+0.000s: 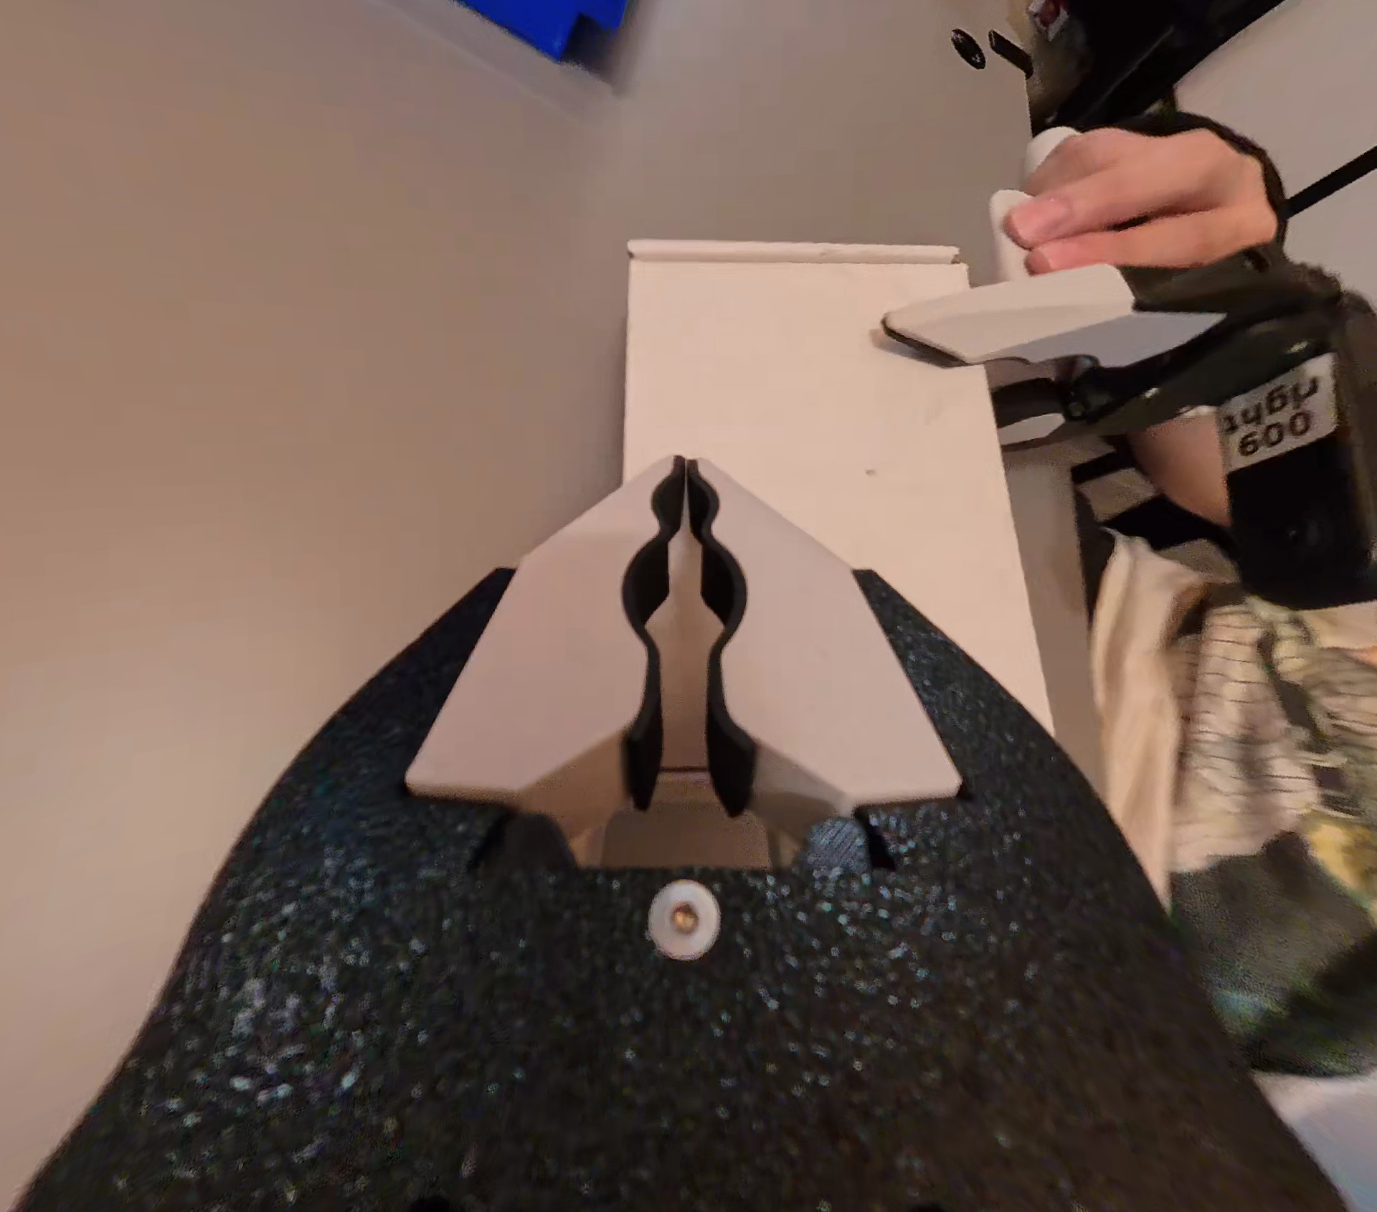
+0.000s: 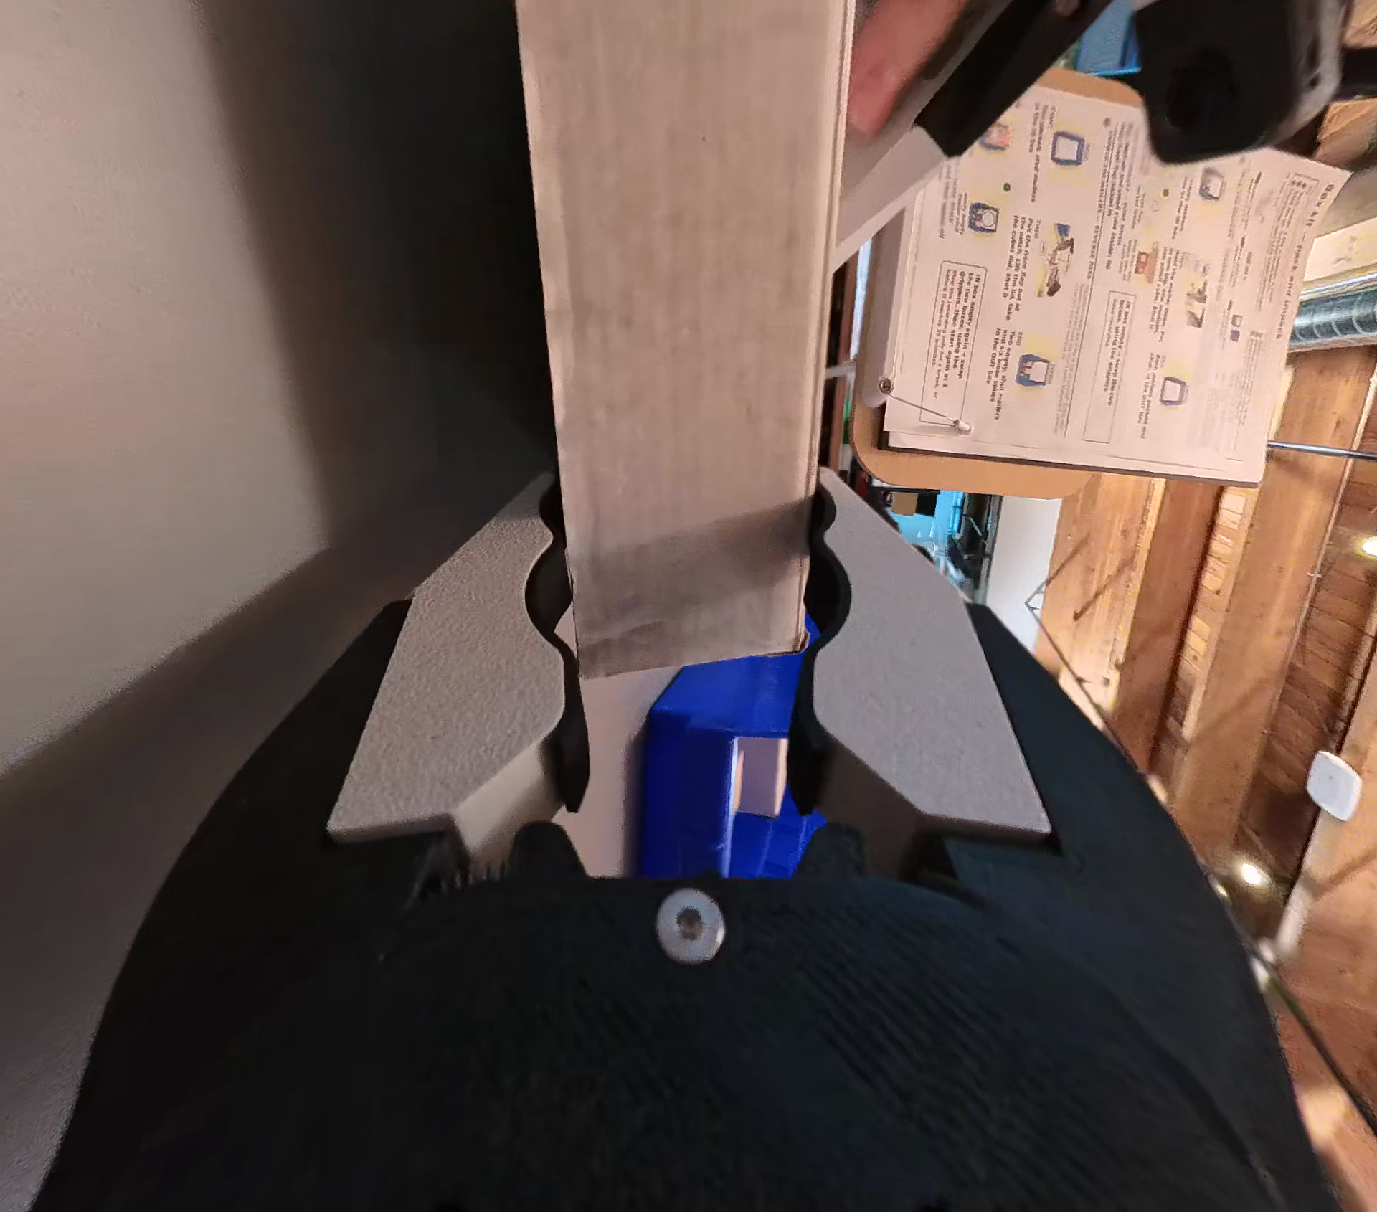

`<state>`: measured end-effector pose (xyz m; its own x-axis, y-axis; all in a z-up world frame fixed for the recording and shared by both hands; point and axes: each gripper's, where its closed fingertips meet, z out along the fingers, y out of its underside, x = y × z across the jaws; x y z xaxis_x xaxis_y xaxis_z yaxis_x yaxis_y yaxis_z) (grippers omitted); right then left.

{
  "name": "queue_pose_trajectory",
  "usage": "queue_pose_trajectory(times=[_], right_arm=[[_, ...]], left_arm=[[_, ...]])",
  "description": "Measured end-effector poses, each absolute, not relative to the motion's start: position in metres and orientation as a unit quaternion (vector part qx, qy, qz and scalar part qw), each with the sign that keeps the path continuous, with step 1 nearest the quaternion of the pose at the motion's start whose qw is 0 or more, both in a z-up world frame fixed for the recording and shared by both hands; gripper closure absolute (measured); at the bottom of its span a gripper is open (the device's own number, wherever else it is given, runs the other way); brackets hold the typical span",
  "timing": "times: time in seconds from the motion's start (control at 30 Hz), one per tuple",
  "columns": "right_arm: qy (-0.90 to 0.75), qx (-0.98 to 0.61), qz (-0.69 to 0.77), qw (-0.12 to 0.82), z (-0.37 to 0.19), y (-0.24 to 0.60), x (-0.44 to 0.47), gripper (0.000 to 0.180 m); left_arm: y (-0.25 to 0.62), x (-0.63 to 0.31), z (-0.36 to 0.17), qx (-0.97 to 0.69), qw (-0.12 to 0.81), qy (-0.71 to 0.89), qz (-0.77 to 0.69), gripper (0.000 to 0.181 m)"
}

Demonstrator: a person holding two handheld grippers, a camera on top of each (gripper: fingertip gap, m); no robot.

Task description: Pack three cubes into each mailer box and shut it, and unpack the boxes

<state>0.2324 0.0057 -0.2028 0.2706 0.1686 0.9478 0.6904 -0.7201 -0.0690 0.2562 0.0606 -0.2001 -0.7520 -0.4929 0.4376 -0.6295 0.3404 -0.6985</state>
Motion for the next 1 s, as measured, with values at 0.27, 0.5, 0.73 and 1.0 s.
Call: queue_pose_trajectory(times=[0.27,0.5,0.73,1.0], right_arm=[[-0.282,-0.785,-0.491,0.251,-0.198,-0.002,0.222,0.117],[-0.302,-0.795,-0.457,0.261,-0.196,-0.007,0.222,0.117],[-0.304,-0.811,-0.419,0.272,-0.194,-0.003,0.222,0.117],[-0.293,-0.810,-0.430,0.273,-0.195,-0.004,0.222,0.117]], left_arm=[[0.096,0.203,-0.136,0.197,-0.234,-0.764,0.568,0.106],[0.108,0.163,-0.191,0.077,-0.441,-0.787,0.425,0.074],[0.067,0.205,-0.202,-0.016,-0.517,-0.769,0.375,0.070],[0.041,0.218,-0.208,-0.100,-0.528,-0.747,0.391,0.098]])
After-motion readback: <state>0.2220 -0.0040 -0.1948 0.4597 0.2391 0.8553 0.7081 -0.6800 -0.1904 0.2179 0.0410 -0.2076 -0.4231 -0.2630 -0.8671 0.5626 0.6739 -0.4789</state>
